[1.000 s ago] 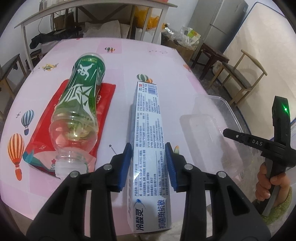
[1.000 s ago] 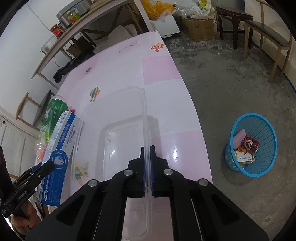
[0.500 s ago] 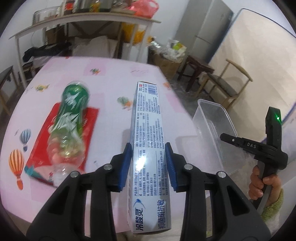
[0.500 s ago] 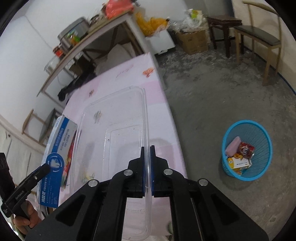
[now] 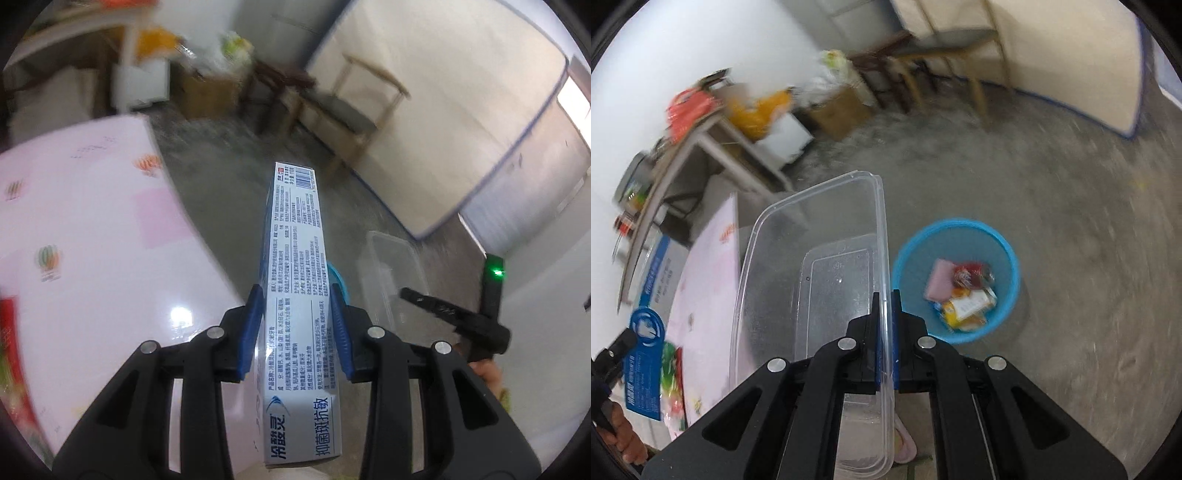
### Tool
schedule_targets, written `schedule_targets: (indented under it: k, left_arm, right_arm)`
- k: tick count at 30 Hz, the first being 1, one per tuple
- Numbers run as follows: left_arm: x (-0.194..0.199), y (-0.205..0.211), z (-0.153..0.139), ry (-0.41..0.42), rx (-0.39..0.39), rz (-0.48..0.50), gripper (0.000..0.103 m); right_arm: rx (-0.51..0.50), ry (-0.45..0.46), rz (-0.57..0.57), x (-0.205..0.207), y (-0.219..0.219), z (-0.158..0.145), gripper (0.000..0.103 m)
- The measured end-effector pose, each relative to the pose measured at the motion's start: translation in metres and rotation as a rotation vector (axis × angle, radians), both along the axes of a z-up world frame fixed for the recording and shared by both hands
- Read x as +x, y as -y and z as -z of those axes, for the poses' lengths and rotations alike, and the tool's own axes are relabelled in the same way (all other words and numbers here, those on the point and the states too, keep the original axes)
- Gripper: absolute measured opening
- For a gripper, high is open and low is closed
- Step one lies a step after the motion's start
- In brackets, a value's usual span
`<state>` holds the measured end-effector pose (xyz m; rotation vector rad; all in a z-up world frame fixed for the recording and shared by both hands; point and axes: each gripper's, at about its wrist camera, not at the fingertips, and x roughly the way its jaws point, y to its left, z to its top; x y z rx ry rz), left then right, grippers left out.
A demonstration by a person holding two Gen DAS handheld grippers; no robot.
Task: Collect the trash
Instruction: 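Carry the box and container over the blue wastebasket and open both tools, then move both open tools back over the table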
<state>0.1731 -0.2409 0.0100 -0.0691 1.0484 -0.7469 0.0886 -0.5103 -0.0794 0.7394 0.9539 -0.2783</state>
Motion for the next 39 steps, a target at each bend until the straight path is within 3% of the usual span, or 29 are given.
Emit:
schedule_targets:
  k: [5, 8, 12, 14, 16, 19, 26, 32, 39]
  left_arm:
    - [0.037, 0.089, 0.057, -0.207, 0.094, 0.122, 0.034]
    - [0.05, 0.134, 0.095, -0.283, 0.17, 0.152, 0.034]
    - [0.067, 0.177, 0.129, -0.334, 0.223, 0.185, 0.037]
    - [0.074, 0.19, 0.14, -0.34, 0.23, 0.169, 0.049]
    - [0.077, 0.19, 0.144, -0.325, 0.221, 0.137, 0.053]
    - [0.081, 0.182, 0.147, -0.344, 0.198, 0.112, 0.054]
    - [0.085, 0.161, 0.125, -0.29, 0.177, 0.081, 0.054]
    - [0.076, 0.142, 0.089, -0.201, 0.144, 0.094, 0.057]
    - [0.032, 0.077, 0.042, -0.052, 0.099, 0.1, 0.068]
  right_arm:
    - [0.129, -0.122, 0.072, 0.004, 0.035, 0.08, 0.004]
    - [0.157, -0.183, 0.105, 0.012, 0.048, 0.113, 0.004]
    - [0.194, -0.235, 0.162, 0.029, 0.072, 0.15, 0.009]
    - [0.207, -0.236, 0.176, 0.039, 0.079, 0.164, 0.025]
    - [0.204, -0.259, 0.187, 0.048, 0.084, 0.18, 0.033]
    - [0.205, -0.289, 0.177, 0.056, 0.087, 0.199, 0.033]
    - [0.17, -0.303, 0.148, 0.052, 0.08, 0.202, 0.033]
    - [0.116, -0.259, 0.135, 0.033, 0.073, 0.171, 0.033]
    - [0.07, -0.157, 0.105, 0.004, 0.055, 0.108, 0.053]
